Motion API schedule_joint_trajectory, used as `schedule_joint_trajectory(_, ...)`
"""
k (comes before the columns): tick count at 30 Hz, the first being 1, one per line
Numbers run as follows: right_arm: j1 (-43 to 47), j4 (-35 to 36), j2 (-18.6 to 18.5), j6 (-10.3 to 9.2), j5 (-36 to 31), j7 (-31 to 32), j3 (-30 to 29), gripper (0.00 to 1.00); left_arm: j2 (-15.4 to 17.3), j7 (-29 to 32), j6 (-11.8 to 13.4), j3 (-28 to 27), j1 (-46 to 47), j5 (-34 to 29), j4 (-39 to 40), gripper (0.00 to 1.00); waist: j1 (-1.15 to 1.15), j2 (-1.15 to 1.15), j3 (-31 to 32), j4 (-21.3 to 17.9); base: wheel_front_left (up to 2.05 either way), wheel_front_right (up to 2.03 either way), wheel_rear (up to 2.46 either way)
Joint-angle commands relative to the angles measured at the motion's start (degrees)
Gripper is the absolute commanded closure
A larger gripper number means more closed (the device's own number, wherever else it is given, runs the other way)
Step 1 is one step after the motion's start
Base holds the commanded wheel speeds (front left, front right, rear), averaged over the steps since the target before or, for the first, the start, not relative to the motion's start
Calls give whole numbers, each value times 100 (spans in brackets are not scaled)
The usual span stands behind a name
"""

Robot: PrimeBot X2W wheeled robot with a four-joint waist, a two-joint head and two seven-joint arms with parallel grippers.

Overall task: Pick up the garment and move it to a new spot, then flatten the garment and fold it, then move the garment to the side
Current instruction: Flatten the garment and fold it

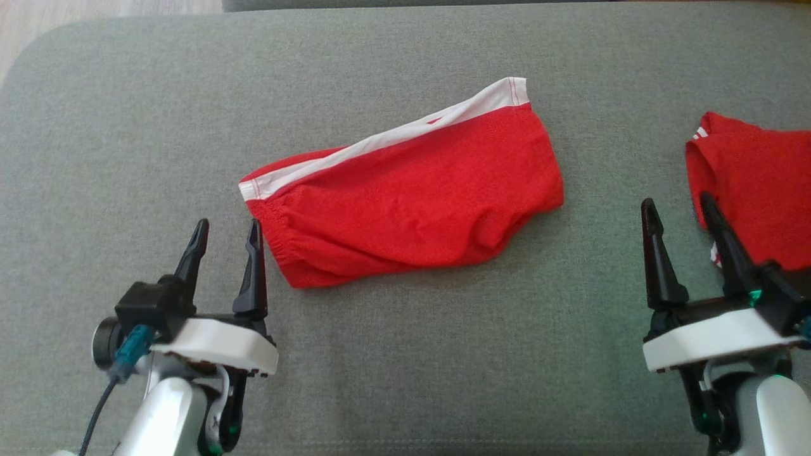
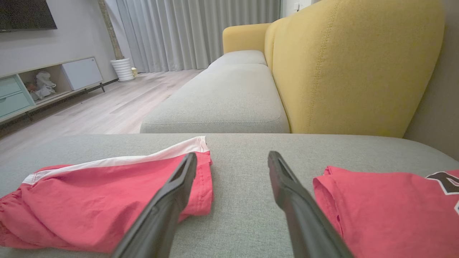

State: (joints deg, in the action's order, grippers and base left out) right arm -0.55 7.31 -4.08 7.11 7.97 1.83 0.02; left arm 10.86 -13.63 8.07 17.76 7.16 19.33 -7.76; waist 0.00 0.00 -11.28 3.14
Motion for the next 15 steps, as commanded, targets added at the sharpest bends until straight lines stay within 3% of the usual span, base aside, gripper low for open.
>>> schedule_joint_trajectory(1, -33, 234, 14, 37, -46, 22, 147, 0, 145, -3, 35, -185, 162, -34, 186, 0, 0, 0, -2, 1, 0, 0, 0)
schedule_joint_trajectory(9, -30, 191, 28, 37, -21, 143, 122, 0, 147, 10, 33, -150, 222, 3, 202, 0, 0, 0, -84, 30, 0, 0, 0)
schedule_joint_trajectory(15, -516, -549, -272, 37, 208, 289, 184, 0, 67, -4, -58, -82, 481, 52, 204, 0, 0, 0, -351, 267, 0, 0, 0)
